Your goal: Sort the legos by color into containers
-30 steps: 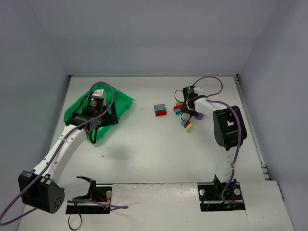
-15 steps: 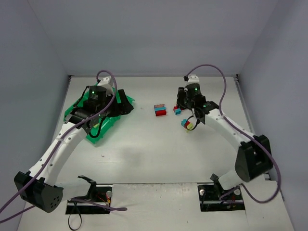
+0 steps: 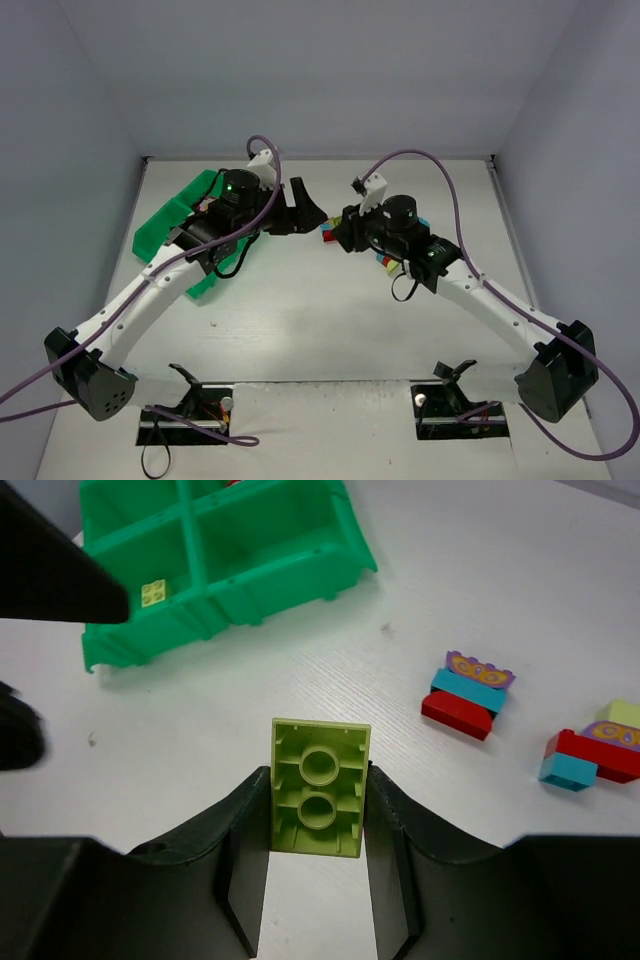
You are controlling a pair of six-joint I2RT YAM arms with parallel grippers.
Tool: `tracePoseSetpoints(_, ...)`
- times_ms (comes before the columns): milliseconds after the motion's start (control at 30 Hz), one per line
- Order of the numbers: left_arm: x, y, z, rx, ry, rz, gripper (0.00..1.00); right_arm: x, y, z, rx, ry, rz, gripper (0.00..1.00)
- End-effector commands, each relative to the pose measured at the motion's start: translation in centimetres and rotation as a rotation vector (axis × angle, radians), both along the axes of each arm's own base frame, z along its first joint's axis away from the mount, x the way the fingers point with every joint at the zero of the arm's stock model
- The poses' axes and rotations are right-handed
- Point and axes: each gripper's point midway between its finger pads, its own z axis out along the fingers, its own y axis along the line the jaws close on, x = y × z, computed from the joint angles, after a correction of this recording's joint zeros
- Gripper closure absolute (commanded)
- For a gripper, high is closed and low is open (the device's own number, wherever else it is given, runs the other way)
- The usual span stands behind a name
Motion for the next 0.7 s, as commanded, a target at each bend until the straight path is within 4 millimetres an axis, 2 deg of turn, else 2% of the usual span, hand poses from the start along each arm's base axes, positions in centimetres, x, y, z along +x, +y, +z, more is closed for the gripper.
tracePoseSetpoints(0, 0.6, -2.0, 4.1, -0.097, -0.093, -0.017, 0.25, -1.1, 1.9, 5.7, 0.104, -0.156, 0.106, 1.00)
tracePoseSetpoints(300, 0.4, -4.2, 2.7, -0.108, -0.040, -0.061, 0.35, -2.2, 2.3, 7.0, 0.124, -0.183, 0.139, 1.00)
tracePoseSetpoints(600, 0.3, -5.6, 2.0, -0.149, 0.003, -0.092, 0.47, -3.0, 2.9, 6.7, 0.140, -0.165, 0.161, 1.00)
tracePoseSetpoints(667, 0.1, -6.0, 1.9, -0.164, 0.010, -0.112, 0.55, -3.0, 2.9, 6.7, 0.141, -0.166, 0.163, 1.00)
